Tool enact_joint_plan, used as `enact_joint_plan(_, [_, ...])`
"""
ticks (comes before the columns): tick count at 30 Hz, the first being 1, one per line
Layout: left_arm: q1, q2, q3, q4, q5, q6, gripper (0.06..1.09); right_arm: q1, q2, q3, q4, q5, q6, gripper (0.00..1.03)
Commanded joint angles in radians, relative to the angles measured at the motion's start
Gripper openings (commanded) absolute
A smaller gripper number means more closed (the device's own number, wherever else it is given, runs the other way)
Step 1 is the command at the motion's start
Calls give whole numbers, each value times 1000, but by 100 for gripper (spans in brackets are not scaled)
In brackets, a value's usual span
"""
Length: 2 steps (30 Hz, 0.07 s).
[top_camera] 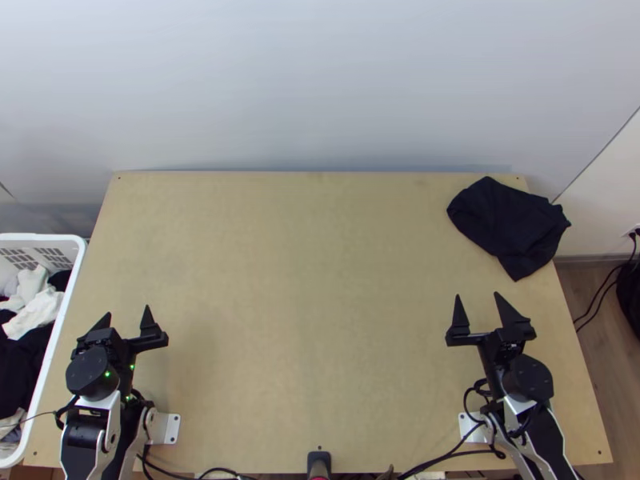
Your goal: Fold the t-shirt
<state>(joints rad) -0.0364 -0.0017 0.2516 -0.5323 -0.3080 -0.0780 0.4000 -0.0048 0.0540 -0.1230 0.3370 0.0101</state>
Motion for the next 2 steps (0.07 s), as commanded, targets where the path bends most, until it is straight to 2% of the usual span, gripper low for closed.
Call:
enact_joint_plan(1, [0,0,0,0,0,-2,105,0,0,0,-1,0,-2,99])
enact_joint_plan(2, [0,0,0,0,0,-2,105,0,0,0,-1,0,-2,99])
